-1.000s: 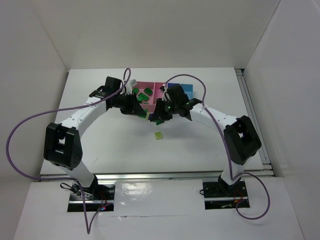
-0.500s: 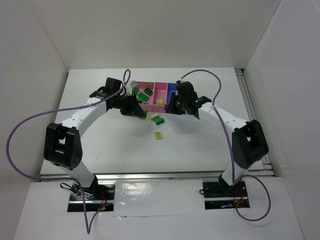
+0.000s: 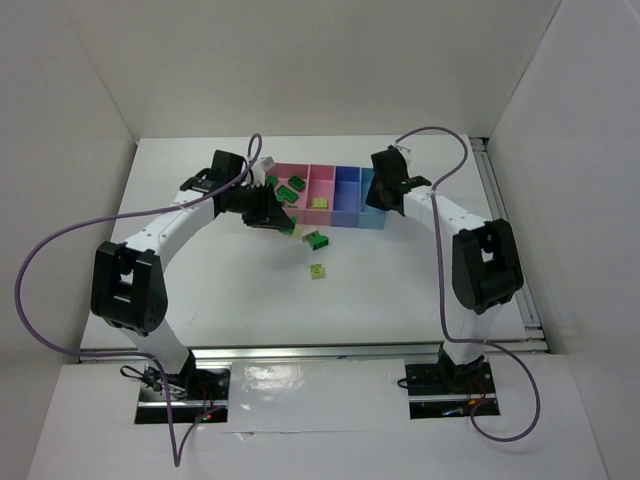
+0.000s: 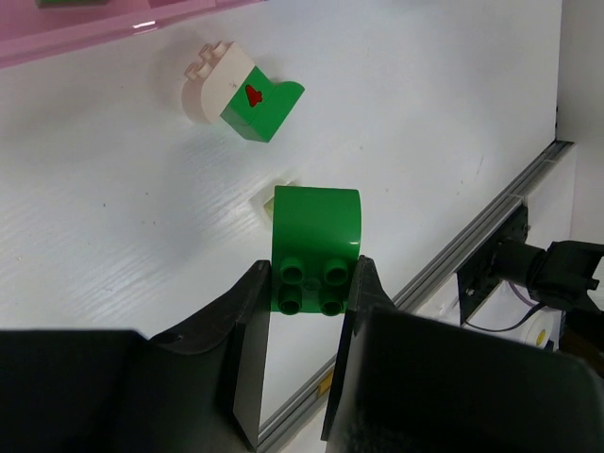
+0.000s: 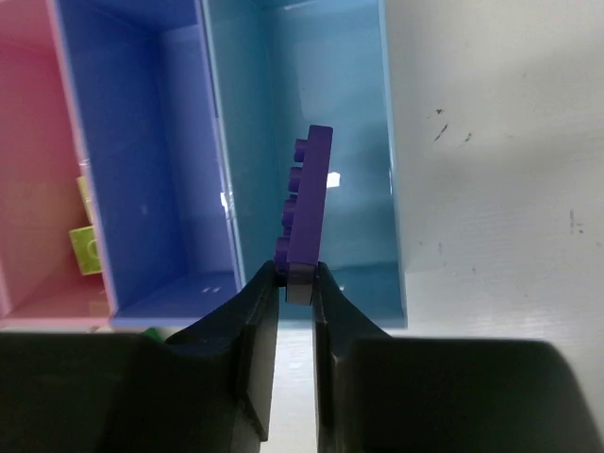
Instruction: Sort the legos into containers by color
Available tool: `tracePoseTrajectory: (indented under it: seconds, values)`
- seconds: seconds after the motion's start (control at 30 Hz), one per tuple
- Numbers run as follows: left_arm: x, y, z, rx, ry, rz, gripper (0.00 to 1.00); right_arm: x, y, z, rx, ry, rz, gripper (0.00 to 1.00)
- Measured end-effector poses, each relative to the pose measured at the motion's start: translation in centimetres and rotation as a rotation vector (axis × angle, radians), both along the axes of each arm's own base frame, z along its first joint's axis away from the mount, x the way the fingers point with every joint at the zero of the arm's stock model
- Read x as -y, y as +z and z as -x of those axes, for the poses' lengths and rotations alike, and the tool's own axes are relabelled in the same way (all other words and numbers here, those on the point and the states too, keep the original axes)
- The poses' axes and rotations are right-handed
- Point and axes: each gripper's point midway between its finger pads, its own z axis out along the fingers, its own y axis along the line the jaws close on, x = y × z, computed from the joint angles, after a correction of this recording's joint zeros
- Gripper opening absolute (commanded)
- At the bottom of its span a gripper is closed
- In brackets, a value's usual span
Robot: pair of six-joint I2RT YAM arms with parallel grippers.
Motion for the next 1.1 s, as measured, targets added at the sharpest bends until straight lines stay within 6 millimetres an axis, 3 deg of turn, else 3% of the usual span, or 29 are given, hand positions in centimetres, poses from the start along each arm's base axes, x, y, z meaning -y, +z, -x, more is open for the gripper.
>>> tracePoseTrajectory:
  seconds: [0.03, 0.07, 0.13, 0.23, 0.43, 0.47, 0.5, 0.57, 0.73, 0.9, 1.0, 1.1]
  values:
    - [0.1, 0.2, -0.2, 0.004, -0.001, 0.003, 0.00, 0.0, -0.7, -0.2, -0.011, 0.001, 0.008, 0.52]
    - [0.1, 0.4, -0.3, 0.007, -0.003, 0.006, 0.00, -0.1, -1.4, -0.3, -0.023, 0.001, 0.010, 0.63]
    - [0.2, 0.8, -0.4, 0.014, -0.006, 0.012, 0.00, -0.1, -2.3, -0.6, -0.040, 0.024, 0.022, 0.72]
    - [0.4, 1.3, -0.6, 0.022, -0.008, 0.018, 0.00, -0.4, -2.0, -0.8, -0.036, 0.043, 0.017, 0.72]
    - [0.5, 1.8, -0.8, 0.021, -0.010, 0.022, 0.00, -0.9, 1.0, -0.5, 0.031, 0.083, -0.016, 0.59]
    - [0.6, 1.9, -0.9, 0.022, -0.012, 0.023, 0.00, -1.1, 1.8, 0.0, 0.048, 0.106, -0.035, 0.60]
    - [0.7, 1.9, -1.0, 0.022, -0.015, 0.027, 0.00, -1.8, 2.7, 0.8, 0.068, 0.159, -0.065, 0.69]
    - [1.0, 2.1, -1.2, 0.023, -0.031, 0.041, 0.00, -3.1, 4.4, 2.4, 0.103, 0.262, -0.127, 0.77]
    - [2.5, 3.3, -1.0, -0.003, -0.115, 0.134, 0.00, -8.7, 8.1, 6.5, 0.156, 0.645, -0.348, 0.92]
    - [4.0, 4.5, 0.1, -0.032, -0.228, 0.257, 0.00, -12.9, 8.4, 10.5, 0.092, 0.978, -0.564, 0.93]
    - [4.6, 5.6, 0.9, -0.043, -0.287, 0.327, 0.00, -14.0, 7.4, 11.4, 0.040, 1.069, -0.630, 0.93]
    - [4.8, 6.4, 1.3, -0.031, -0.327, 0.362, 0.00, -14.6, 7.6, 12.2, 0.020, 1.128, -0.678, 0.90]
